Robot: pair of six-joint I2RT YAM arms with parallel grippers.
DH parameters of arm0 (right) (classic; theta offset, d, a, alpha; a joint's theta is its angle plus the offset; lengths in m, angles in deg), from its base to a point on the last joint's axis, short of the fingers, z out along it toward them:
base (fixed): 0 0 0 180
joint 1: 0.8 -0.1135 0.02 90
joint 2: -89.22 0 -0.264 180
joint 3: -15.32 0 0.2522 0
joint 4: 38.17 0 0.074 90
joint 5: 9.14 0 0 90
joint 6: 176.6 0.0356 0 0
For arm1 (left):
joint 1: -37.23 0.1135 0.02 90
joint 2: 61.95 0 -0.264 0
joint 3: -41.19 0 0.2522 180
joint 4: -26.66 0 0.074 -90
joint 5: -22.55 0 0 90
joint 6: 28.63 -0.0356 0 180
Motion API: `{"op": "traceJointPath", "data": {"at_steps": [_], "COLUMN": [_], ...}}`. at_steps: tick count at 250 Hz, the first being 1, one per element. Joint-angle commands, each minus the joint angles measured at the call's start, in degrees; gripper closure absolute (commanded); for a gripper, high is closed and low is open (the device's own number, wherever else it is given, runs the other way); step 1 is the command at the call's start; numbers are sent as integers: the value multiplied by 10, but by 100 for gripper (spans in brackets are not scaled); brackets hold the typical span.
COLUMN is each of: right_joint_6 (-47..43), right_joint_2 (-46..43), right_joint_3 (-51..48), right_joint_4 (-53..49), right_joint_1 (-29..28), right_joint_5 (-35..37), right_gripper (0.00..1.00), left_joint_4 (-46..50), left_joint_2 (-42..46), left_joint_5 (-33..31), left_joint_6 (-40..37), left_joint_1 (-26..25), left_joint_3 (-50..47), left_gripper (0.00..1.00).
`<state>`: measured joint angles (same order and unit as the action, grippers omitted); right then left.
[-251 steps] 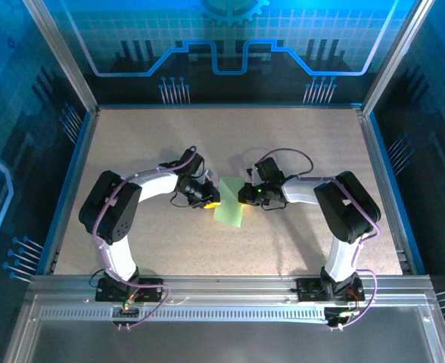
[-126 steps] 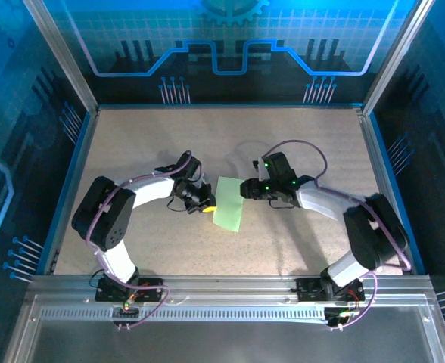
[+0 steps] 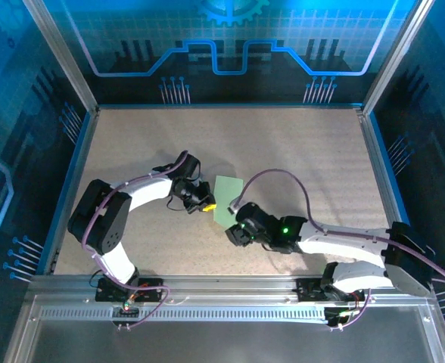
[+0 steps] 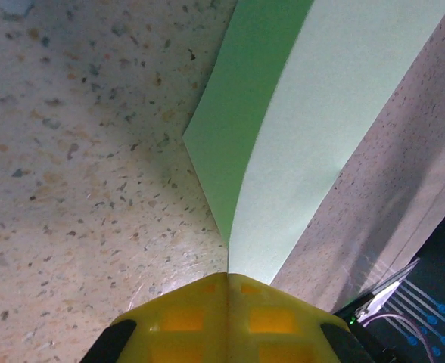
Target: Fold a paper plane with a square sheet of paper (fold left side to right side)
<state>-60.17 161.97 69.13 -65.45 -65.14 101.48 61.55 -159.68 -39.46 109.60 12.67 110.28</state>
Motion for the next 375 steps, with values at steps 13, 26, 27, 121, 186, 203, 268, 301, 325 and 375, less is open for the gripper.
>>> {"op": "traceJointPath", "data": {"at_steps": [13, 26, 27, 121, 186, 203, 268, 301, 325, 375], "right_joint_6": [-17, -25, -25, -116, -173, -183, -193, -190, -184, -172], "right_joint_2": [67, 88, 90, 158, 208, 220, 246, 256, 256, 239], "right_joint_3": [40, 53, 54, 89, 128, 136, 151, 159, 159, 144], "right_joint_4": [-49, -56, -56, -3, 34, 41, 54, 50, 46, 45], "right_joint_1": [-63, -75, -76, -61, -25, -18, -6, -4, -3, 3], "right_joint_5": [139, 154, 155, 113, 77, 64, 46, 52, 60, 68], "right_gripper": [43, 42, 42, 41, 47, 50, 64, 76, 83, 93], "left_joint_4": [35, 7, 5, 21, 36, 37, 41, 41, 41, 43], "left_joint_2": [22, 25, 25, 26, 17, 16, 12, 9, 10, 12], "left_joint_5": [4, 19, 20, 24, 30, 32, 37, 38, 37, 36], "left_joint_6": [87, 112, 114, 101, 86, 83, 77, 77, 78, 76], "left_joint_1": [-3, -3, -3, -6, -6, -6, -5, -6, -5, -4], "left_joint_3": [-3, -18, -18, -11, 5, 6, 12, 13, 14, 11], "left_gripper": [100, 100, 100, 100, 100, 100, 100, 100, 100, 100]}}
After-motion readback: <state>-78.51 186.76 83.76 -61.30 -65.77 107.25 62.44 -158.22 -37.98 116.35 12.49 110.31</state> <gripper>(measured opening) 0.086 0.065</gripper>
